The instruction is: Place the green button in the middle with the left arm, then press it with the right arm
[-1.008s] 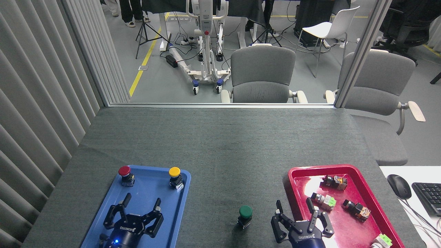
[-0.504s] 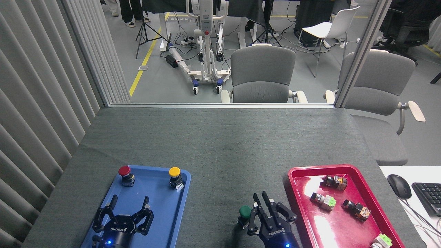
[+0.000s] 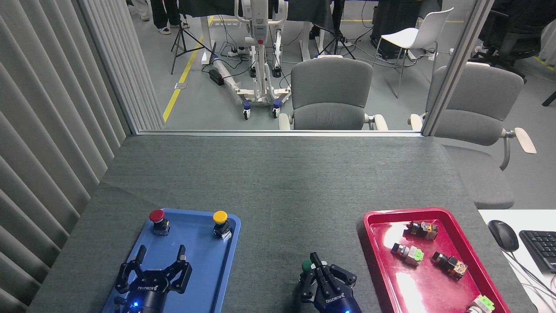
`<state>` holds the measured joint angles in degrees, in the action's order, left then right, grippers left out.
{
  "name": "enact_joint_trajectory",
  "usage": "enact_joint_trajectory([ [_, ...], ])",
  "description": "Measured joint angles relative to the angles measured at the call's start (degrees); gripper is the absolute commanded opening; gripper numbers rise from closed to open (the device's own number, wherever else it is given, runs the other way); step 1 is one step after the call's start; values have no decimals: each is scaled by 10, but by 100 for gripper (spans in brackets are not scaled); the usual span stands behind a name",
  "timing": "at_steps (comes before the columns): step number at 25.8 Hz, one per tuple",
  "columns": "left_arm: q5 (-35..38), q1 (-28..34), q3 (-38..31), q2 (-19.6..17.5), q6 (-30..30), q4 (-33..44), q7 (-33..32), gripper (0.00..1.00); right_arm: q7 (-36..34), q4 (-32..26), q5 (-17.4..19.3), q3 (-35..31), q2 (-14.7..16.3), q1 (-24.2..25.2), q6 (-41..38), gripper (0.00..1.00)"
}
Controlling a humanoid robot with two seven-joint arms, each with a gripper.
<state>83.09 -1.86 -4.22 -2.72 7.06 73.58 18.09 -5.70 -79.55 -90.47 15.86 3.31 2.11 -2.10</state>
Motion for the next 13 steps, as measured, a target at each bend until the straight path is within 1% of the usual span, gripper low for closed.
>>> enact_joint_trajectory([
  [5, -2, -1, 0, 0, 0, 0, 0, 100, 11, 17, 0, 4, -4, -4, 1, 5],
  [8, -2, -1, 0, 0, 0, 0, 0, 100, 12, 24, 0, 5, -4, -5, 2, 8],
  [13, -2, -1, 0, 0, 0, 0, 0, 100, 9, 30, 0, 6, -2, -2, 2, 9],
])
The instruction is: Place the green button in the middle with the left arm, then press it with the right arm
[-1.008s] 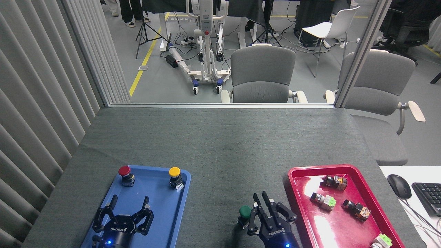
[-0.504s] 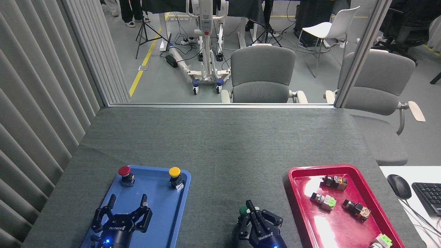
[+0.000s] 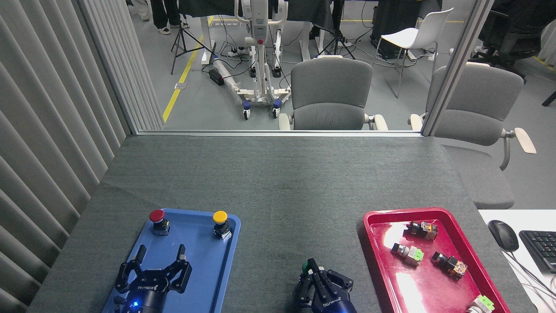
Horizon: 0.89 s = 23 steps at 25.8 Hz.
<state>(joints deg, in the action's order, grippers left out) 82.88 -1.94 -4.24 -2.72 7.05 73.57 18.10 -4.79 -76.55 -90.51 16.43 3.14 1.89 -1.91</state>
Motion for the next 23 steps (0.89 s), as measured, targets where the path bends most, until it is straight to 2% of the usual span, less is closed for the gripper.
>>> enact_joint_trajectory([
  [1, 0, 0, 0, 0, 0, 0, 0, 100, 0, 0, 0, 0, 0, 1, 0, 14],
  [2, 0, 0, 0, 0, 0, 0, 0, 100, 0, 0, 1, 0, 1, 1, 0, 32],
  [3, 0, 0, 0, 0, 0, 0, 0, 100, 0, 0, 2, -1, 1, 1, 3, 58],
  [4, 0, 0, 0, 0, 0, 0, 0, 100, 0, -2, 4, -2, 1, 2, 7, 79],
  [5, 0, 0, 0, 0, 0, 1, 0, 100, -1, -5, 6, -3, 0, 3, 15, 93],
  [6, 0, 0, 0, 0, 0, 1, 0, 100, -5, -8, 10, -4, 0, 3, 25, 98],
  [13, -1, -1, -1, 1, 0, -2, 0, 100, -73, -34, 26, -9, -3, 2, 70, 99],
  [23, -1, -1, -1, 0, 0, -3, 0, 100, -81, -63, 38, -40, 2, 18, 94, 99],
])
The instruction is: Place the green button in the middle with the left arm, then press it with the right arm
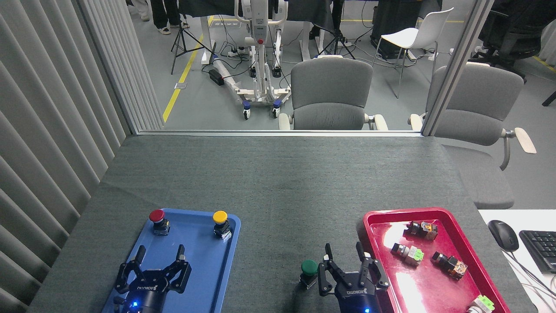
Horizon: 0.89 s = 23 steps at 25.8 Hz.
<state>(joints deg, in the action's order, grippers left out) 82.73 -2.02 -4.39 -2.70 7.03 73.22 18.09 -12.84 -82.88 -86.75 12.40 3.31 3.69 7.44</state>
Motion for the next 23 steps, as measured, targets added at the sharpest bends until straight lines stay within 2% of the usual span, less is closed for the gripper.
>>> enact_joint_trajectory([
  [5, 0, -2, 0, 0, 0, 0, 0, 100, -2, -28, 32, -45, 10, 25, 2, 99],
  [12, -19, -4, -3, -6, 0, 1, -1, 100, 1, -40, 41, -81, 26, 53, 2, 99],
  [19, -39, 3, -8, -67, 15, 6, -48, 100, 4, -57, 44, -85, 29, 59, -11, 99],
  [23, -43, 4, -15, -81, 22, 6, -59, 100, 6, -57, 46, -85, 28, 61, -29, 99],
])
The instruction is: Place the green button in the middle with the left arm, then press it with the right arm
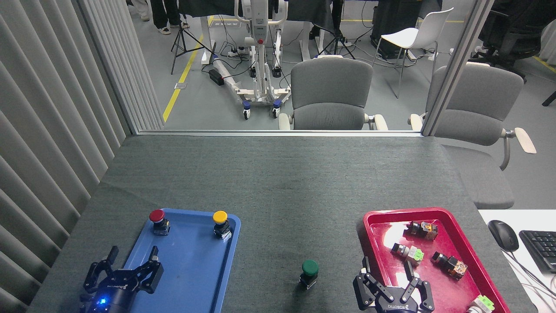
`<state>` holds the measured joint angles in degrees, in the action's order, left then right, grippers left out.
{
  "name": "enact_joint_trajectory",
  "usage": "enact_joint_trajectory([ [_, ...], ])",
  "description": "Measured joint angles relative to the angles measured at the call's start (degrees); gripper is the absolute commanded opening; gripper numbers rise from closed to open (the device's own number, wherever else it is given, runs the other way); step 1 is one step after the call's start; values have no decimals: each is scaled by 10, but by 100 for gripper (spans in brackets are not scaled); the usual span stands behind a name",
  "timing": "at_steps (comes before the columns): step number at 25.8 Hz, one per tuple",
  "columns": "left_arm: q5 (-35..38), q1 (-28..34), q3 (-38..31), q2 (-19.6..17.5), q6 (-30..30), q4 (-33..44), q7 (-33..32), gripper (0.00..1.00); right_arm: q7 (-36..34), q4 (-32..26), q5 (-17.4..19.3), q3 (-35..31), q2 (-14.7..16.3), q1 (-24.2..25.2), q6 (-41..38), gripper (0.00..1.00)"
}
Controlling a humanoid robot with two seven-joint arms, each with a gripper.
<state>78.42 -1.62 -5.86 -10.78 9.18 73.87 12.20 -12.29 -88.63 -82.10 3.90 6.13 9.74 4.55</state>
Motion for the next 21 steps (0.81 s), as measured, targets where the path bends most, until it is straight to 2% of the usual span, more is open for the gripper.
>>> enact_joint_trajectory([
  [5, -9, 1, -3, -1, 16, 1, -3, 100, 0, 1, 1, 0, 0, 0, -9, 99],
  [12, -63, 1, -4, -3, 56, 1, 3, 100, 1, 5, 1, 0, -1, 0, -11, 99],
  [17, -68, 2, -4, -3, 48, -1, 36, 100, 2, 6, 1, 1, -1, 0, -11, 100],
  [21, -69, 2, -4, -6, 42, -4, 22, 100, 4, 6, 1, 1, -1, 0, -10, 99],
])
